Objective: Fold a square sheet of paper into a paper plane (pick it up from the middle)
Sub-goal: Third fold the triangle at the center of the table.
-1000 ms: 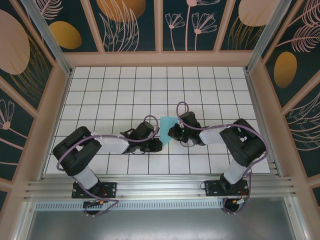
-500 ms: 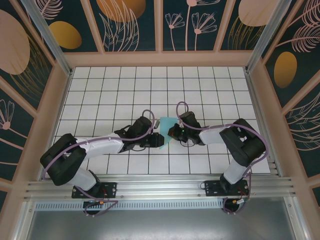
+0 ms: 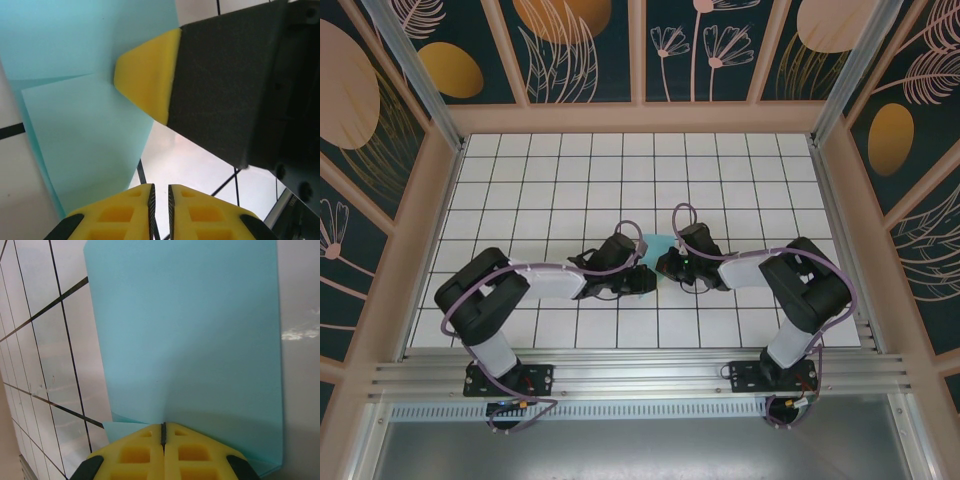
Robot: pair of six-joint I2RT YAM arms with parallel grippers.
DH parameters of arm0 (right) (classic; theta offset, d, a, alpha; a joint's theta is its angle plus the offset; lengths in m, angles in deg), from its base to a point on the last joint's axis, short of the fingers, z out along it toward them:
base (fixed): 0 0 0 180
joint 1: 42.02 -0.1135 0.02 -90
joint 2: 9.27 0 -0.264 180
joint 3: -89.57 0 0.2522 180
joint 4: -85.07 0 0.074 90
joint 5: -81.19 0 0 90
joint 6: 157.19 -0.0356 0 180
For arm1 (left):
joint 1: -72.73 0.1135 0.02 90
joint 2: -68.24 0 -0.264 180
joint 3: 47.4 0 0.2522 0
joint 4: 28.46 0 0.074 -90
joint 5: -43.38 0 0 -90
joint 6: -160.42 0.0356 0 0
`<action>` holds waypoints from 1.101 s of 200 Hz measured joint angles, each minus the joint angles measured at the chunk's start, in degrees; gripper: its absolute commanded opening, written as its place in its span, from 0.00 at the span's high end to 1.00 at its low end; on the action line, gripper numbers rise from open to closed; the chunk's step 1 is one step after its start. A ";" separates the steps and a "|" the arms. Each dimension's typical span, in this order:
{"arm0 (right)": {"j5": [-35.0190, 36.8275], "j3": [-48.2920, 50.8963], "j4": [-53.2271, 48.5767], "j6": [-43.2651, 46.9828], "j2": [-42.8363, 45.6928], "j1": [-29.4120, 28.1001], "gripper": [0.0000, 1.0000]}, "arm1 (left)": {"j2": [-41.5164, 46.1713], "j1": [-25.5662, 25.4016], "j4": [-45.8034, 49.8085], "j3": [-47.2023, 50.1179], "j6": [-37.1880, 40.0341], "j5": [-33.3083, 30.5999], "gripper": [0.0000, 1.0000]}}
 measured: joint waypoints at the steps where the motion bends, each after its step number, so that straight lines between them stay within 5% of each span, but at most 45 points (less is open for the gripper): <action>1: 0.02 0.00 0.00 0.00 0.00 0.00 0.94 | -0.09 0.00 -0.09 0.00 -0.07 -0.02 0.81; 220: 1.46 -0.72 0.11 -0.20 -0.66 -0.98 0.94 | 4.11 0.04 5.55 5.18 4.04 -0.33 0.78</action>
